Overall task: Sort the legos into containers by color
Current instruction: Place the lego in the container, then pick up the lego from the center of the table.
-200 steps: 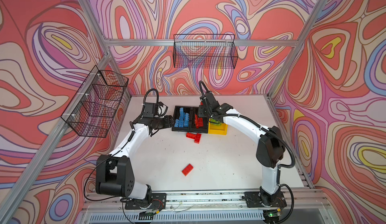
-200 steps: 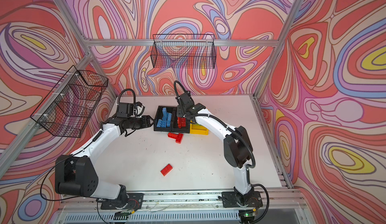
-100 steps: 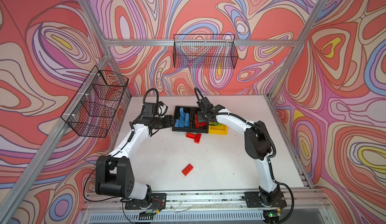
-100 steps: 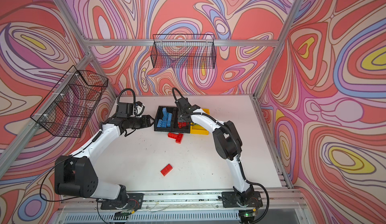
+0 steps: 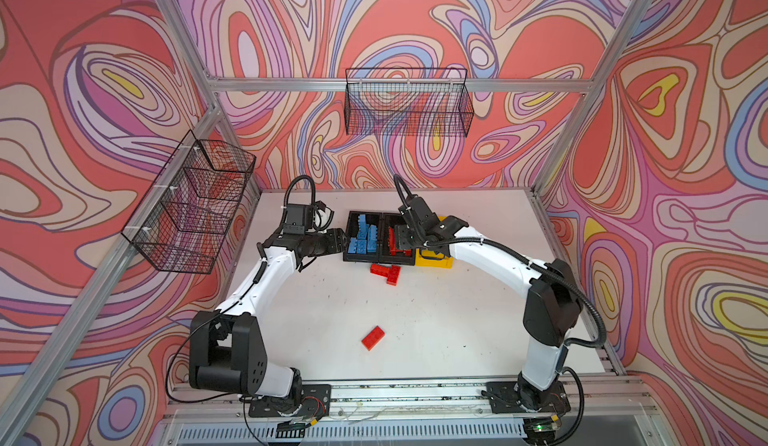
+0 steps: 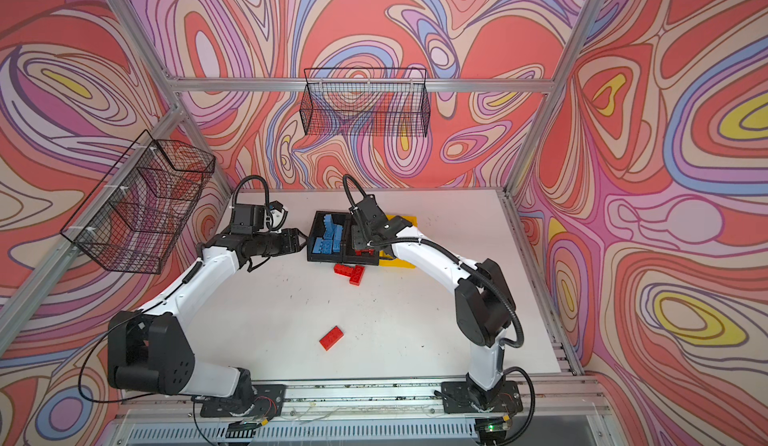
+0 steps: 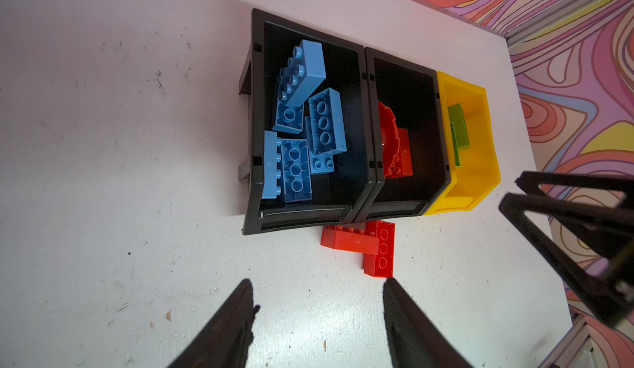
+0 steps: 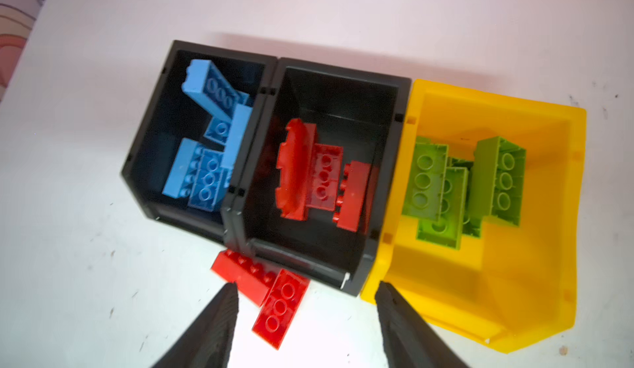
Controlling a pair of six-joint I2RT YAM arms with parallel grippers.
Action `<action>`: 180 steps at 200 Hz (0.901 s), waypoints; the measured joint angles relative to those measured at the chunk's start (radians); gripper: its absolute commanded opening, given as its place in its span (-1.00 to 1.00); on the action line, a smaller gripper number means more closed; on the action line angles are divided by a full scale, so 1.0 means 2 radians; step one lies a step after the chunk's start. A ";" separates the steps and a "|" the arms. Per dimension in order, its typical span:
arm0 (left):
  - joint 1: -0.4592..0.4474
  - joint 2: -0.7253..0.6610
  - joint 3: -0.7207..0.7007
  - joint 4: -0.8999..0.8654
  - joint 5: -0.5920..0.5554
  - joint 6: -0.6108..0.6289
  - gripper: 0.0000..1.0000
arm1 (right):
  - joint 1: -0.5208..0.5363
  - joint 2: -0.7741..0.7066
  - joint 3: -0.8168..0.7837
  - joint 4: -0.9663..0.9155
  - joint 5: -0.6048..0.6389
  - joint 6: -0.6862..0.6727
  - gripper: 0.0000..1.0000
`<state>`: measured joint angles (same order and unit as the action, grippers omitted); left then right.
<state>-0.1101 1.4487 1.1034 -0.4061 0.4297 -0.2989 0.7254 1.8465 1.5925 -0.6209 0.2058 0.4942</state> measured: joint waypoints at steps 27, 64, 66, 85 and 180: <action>0.000 0.000 0.000 0.001 0.000 0.000 0.25 | 0.041 -0.003 -0.027 -0.004 0.017 0.056 0.42; 0.000 0.000 0.000 0.004 0.001 0.000 0.25 | 0.078 0.025 -0.056 -0.018 0.024 0.149 0.44; 0.000 0.000 0.000 0.004 0.001 0.000 0.25 | 0.079 0.028 -0.057 -0.019 0.024 0.154 0.44; 0.000 -0.001 0.000 0.004 0.002 0.000 0.25 | 0.079 0.048 -0.063 -0.018 0.020 0.186 0.43; 0.000 -0.005 -0.002 0.004 0.002 0.000 0.25 | 0.076 0.102 -0.050 0.000 0.000 0.198 0.10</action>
<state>-0.1101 1.4395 1.0988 -0.3988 0.4339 -0.2989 0.8776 2.0506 1.4929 -0.6209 0.2050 0.8909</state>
